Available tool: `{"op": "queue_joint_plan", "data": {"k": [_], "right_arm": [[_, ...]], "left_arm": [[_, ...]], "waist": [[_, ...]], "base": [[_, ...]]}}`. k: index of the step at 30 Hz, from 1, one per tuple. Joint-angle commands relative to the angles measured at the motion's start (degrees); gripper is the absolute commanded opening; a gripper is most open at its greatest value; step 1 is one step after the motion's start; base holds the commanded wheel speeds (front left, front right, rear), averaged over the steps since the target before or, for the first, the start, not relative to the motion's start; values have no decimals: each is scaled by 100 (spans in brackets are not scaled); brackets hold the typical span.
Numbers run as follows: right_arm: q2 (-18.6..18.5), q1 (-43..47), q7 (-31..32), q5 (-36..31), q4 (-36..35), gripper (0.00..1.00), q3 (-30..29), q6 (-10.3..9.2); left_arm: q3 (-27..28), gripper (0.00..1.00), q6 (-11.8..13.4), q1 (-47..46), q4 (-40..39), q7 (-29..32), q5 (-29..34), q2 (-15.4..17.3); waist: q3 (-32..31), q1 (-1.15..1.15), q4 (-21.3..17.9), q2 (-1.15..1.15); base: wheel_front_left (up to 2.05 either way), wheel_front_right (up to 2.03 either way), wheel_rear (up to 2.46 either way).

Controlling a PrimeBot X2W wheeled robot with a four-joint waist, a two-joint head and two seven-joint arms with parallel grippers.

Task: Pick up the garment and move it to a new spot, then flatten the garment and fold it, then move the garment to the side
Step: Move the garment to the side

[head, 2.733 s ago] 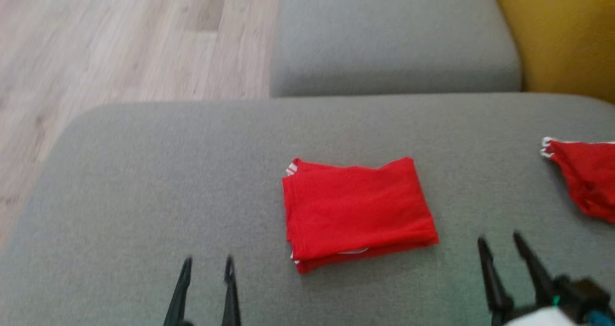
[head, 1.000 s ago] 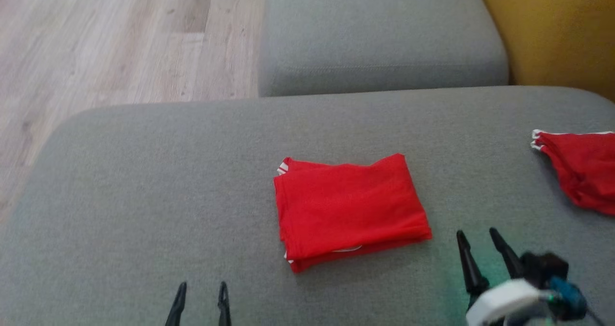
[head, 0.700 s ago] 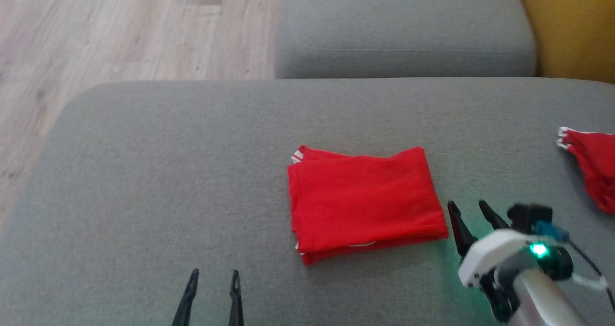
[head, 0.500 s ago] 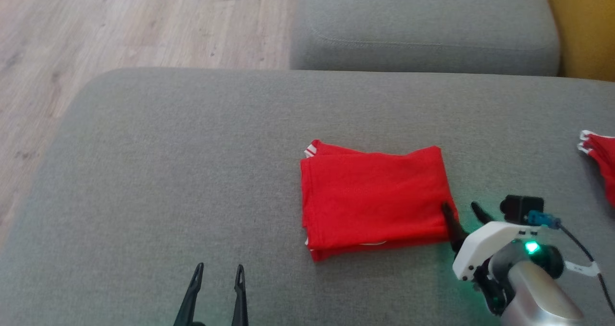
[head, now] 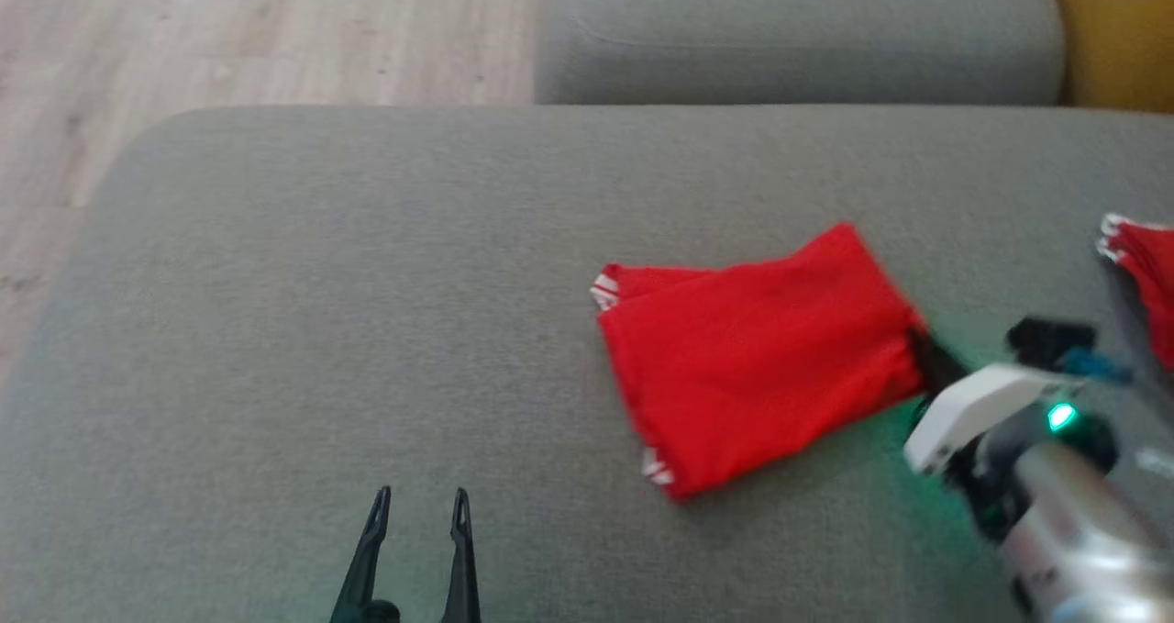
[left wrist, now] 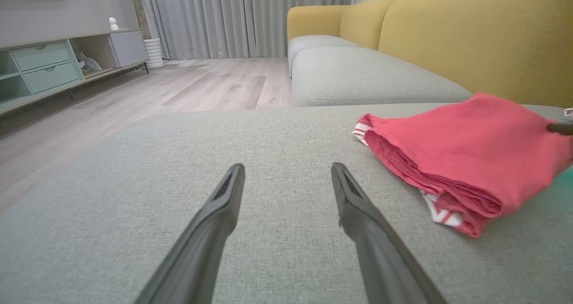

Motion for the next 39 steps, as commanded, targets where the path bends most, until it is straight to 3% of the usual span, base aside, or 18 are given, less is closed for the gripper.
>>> {"op": "queue_joint_plan", "data": {"k": [1,16,29,30,31,39], "right_arm": [[-200,-292,-95,60,-205,0,92,-4],[-1659,-1283,-139,140,-939,0,-49,-4],[-2298,-1451,15,-155,-813,0,-1302,-4],[-2311,-1464,13,-250,-705,22,-1455,-4],[-2324,-1466,16,-428,-601,100,-1549,-4],[-1639,-1158,-125,-1360,-331,100,-1988,-4]], "left_arm": [[102,100,50,-309,-194,-55,-41,-71],[11,100,160,-1078,-113,-55,2,-71],[-111,100,188,-1517,-15,-55,16,-71],[-115,100,191,-1529,-10,-55,9,-71],[-123,100,181,-1536,-6,-55,-22,-71],[-53,100,-50,-1365,-28,-55,-409,-71]], "waist": [[182,0,-202,0],[1163,0,-1383,0],[1613,0,-1537,0],[1624,0,-1532,0],[1622,0,-1525,0],[1181,0,-1508,0]], "base": [[0,0,0],[0,0,0],[0,0,0],[0,0,0],[0,0,0],[0,0,0]]}}
